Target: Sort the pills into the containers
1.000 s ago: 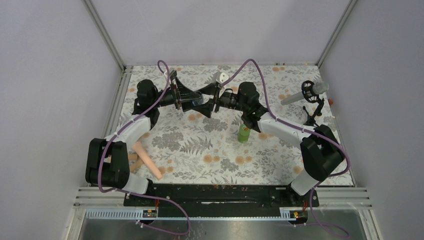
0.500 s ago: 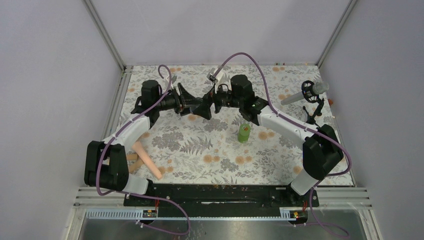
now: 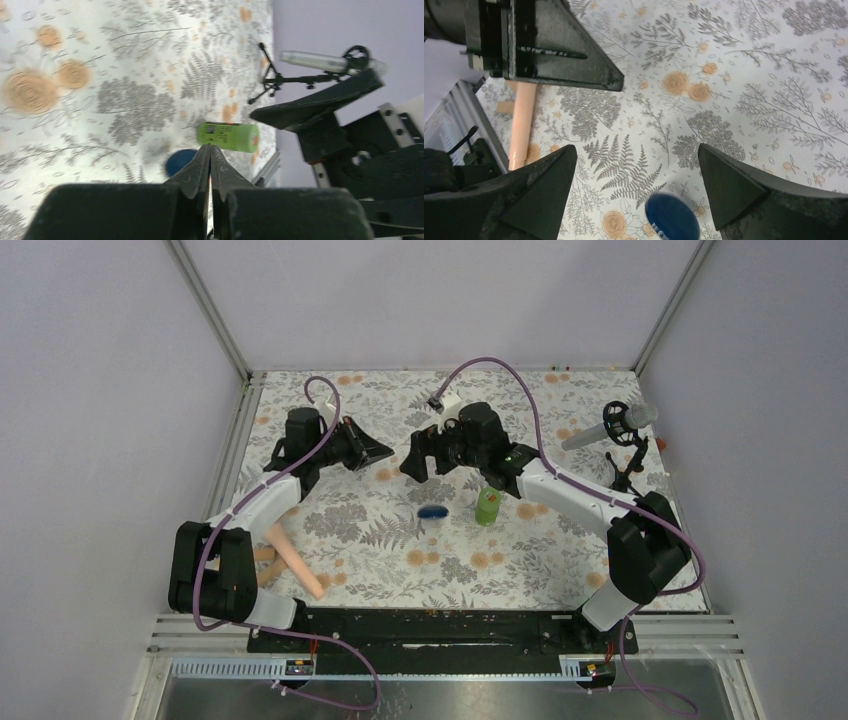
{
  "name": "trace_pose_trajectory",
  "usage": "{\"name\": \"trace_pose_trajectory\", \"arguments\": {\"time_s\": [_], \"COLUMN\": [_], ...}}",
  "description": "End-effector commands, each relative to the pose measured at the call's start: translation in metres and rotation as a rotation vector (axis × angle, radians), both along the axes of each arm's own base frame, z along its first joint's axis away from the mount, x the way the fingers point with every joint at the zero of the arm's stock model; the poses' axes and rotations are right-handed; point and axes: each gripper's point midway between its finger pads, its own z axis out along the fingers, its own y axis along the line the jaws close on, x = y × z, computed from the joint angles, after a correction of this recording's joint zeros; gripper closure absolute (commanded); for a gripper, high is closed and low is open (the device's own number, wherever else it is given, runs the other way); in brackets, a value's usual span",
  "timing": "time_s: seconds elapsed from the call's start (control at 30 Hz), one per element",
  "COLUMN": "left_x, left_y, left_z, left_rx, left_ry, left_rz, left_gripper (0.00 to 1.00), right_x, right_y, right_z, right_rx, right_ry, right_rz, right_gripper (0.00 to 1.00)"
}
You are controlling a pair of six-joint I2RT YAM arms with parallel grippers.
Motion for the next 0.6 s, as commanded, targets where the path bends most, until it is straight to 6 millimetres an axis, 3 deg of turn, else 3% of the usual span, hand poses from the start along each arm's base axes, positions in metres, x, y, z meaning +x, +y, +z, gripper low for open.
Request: {"name": "trace_pose_trajectory", "arguments": {"time_s": [0.0,0.17,0.27,0.4,0.57], "left_x": [0.005,-0.004,-0.011,-0.018,-0.024], "left_y": [0.020,0.038,0.041,0.047,0.051], "left_z": [-0.044,-0.074,-0.082,-0.089,-0.093], "left_rx": [0.163,0.252,0.271,0.305,0.323], "left_ry": [-0.019,0.010,0.023,0.025,0.027], "left_rz": [0.087,0.161,0.175,0.192,0.194], "left_gripper": [1.00,0.91,0.81,0.72,0.68], "right_x": [-0.001,-0.011,-0.016,-0.020,-0.023], "right_y": [-0.020,-0.035,-0.046,-0.055,-0.071], "right_z": [-0.022,-0.065,-0.085,-0.096,-0.112], "right_rx": [-0.063,-0.209,-0.369,-0.510,-0.653], "right_ry": [0.070,0.205,0.216,0.203,0.252], "right_rz": [-0.126,-0.170,-0.168,-0.181,-0.236], "right_gripper": [0.04,0.18,0.13,0.04,0.05]}}
